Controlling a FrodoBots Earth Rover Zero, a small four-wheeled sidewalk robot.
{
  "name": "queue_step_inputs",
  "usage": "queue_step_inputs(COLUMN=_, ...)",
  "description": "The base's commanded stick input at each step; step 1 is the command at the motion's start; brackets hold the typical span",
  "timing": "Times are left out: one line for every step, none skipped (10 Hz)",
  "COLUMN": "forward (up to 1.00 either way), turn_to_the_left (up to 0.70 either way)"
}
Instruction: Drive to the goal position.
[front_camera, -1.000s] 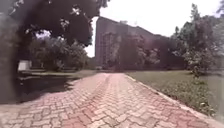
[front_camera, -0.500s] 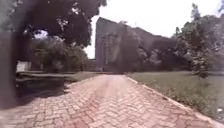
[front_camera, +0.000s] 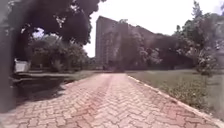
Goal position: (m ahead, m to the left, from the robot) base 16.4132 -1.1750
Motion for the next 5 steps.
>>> queue_step_inputs(forward=0.7, turn_to_the_left=0.0)
queue_step_inputs(forward=0.7, turn_to_the_left=0.0)
queue_step_inputs(forward=0.7, turn_to_the_left=0.0)
queue_step_inputs(forward=0.7, turn_to_the_left=0.0)
queue_step_inputs(forward=0.7, turn_to_the_left=0.0)
